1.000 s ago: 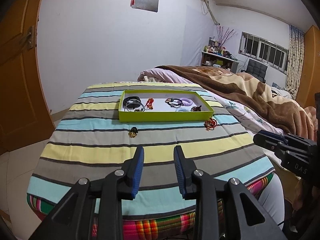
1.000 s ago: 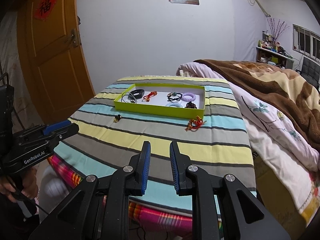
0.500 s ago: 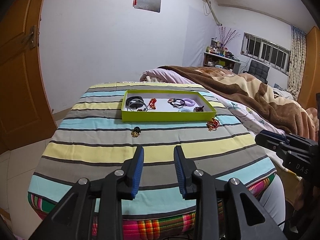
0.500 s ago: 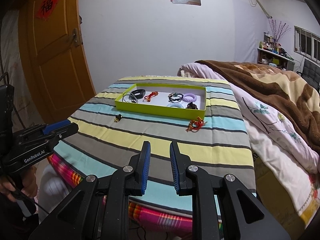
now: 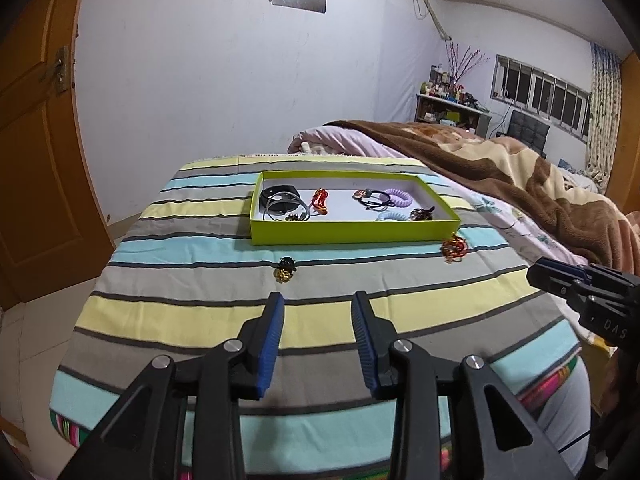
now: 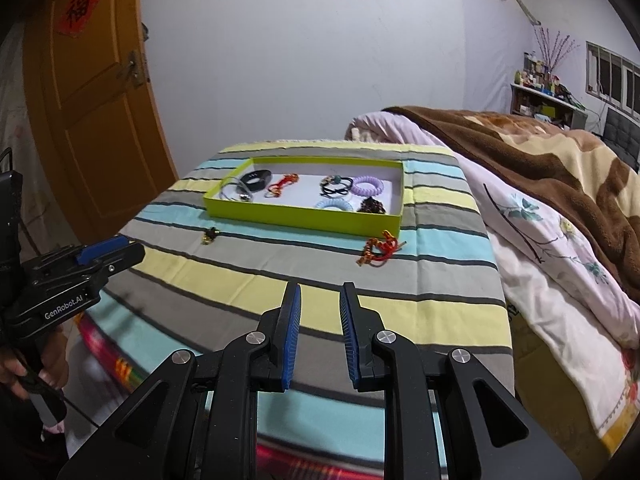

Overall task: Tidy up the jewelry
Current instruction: 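Grasp the red knotted charm with the right tool while the left tool grasps the black-gold brooch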

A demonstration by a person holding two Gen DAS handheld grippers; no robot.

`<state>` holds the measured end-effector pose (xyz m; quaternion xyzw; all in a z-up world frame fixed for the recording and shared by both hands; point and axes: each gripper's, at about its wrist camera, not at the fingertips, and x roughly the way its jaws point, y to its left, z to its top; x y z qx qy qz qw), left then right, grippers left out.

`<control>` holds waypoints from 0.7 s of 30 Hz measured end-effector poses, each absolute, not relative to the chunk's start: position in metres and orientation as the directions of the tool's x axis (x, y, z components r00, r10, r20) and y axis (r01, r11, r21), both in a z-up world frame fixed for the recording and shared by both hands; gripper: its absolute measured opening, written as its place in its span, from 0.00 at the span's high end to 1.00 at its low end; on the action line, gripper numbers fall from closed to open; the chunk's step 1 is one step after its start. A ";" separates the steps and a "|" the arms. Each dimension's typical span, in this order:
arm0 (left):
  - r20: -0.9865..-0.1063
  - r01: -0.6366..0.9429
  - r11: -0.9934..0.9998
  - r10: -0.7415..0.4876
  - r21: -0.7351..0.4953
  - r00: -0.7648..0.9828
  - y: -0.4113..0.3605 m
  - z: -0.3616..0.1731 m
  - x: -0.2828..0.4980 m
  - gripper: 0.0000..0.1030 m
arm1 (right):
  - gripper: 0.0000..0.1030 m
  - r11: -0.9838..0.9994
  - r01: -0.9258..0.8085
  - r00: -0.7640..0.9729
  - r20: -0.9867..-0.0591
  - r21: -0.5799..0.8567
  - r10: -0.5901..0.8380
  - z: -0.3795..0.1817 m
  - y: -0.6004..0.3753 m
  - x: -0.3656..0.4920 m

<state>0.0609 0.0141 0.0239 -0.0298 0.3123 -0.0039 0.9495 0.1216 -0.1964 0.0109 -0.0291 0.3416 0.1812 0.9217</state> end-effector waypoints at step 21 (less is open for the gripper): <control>-0.712 -0.045 0.993 -0.046 -0.109 0.701 0.039 -0.019 0.155 0.65 | 0.80 0.952 -0.289 0.610 -0.746 0.105 0.268 -0.038 -0.208 0.233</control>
